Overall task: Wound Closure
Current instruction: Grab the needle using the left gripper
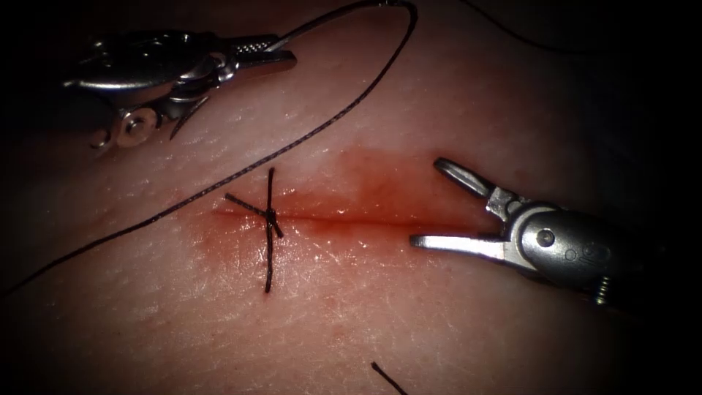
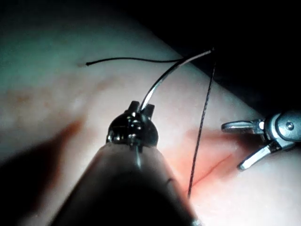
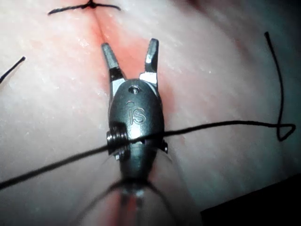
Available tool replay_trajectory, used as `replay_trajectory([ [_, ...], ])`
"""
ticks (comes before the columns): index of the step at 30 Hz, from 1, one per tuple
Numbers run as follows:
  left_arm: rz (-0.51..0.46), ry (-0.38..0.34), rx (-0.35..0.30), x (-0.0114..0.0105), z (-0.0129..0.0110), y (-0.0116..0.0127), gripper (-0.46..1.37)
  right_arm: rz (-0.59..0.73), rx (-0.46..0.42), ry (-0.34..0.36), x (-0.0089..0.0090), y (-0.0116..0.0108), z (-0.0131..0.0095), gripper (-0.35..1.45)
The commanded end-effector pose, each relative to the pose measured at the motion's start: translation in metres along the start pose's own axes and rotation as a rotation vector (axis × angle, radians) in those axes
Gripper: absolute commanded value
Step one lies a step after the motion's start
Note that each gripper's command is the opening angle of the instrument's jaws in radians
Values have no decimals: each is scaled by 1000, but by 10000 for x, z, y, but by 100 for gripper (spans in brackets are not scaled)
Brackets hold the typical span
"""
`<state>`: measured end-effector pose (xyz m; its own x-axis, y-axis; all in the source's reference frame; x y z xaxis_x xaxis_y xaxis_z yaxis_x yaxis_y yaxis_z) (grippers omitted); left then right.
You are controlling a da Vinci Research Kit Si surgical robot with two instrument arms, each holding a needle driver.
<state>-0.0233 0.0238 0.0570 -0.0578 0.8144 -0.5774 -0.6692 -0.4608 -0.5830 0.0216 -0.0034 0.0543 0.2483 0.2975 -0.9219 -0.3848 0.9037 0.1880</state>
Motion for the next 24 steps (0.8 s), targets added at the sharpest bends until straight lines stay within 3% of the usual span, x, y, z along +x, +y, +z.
replay_trajectory([
  [1, 8, 0, -9, 2, 11, 0, -35, 0, 2, 1, 1, -1, -1, 116],
  [6, 24, 8, -9, 8, 46, -9, -35, 6, 3, 1, 2, -3, -4, 116],
  [19, 66, 31, -60, 21, 137, -76, -35, 5, 4, 3, 5, -7, -17, 116],
  [24, 73, 21, -67, 17, 158, -93, -35, 4, 5, 1, 5, -9, -18, 116],
])
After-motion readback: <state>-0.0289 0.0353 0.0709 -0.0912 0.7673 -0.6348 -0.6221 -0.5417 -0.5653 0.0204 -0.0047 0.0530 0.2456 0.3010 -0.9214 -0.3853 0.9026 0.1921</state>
